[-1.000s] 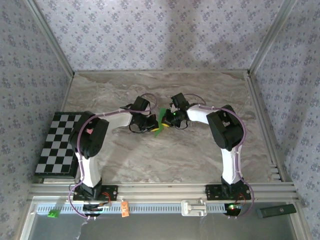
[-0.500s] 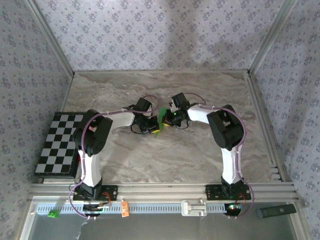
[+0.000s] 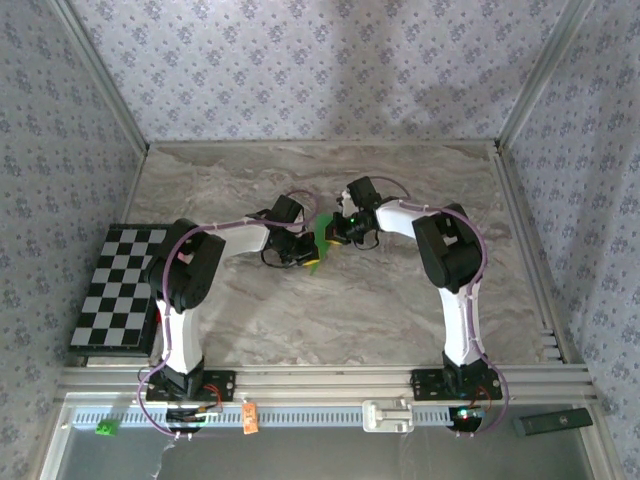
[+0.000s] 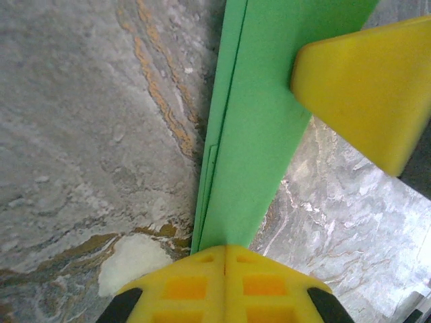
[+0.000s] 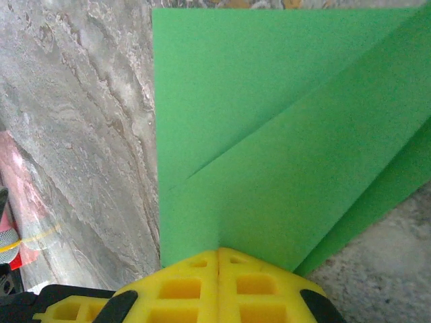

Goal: Fold a paper plane with a square sheet of paper (pick it up from the middle)
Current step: Fold the wing for the fifth time at the center of the table.

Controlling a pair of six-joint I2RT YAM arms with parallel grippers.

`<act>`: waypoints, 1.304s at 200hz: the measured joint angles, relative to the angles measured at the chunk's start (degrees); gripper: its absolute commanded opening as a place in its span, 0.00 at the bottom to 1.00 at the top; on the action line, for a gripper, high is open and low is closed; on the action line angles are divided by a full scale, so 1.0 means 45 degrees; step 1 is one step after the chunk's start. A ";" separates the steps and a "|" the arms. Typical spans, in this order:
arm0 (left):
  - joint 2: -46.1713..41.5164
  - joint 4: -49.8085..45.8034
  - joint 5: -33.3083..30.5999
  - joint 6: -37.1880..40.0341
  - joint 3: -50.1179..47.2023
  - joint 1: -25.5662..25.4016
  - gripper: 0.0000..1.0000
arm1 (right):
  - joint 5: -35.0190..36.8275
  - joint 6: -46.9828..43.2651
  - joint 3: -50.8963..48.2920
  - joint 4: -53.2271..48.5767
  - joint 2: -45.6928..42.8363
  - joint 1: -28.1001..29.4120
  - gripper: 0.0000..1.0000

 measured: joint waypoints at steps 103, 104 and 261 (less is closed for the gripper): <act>-0.0005 -0.0175 -0.0068 0.0253 0.0097 0.0005 0.00 | 0.0296 -0.0325 0.1161 -0.0296 0.0661 -0.0797 0.06; -0.0010 -0.0185 -0.0068 0.0253 0.0102 0.0005 0.00 | 0.0291 -0.0325 0.1151 -0.0282 0.0661 -0.0797 0.06; 0.0631 -0.0636 -0.0189 0.0083 0.1132 0.0107 0.00 | 0.0534 0.1496 -0.1520 0.1797 -0.0729 0.0029 0.05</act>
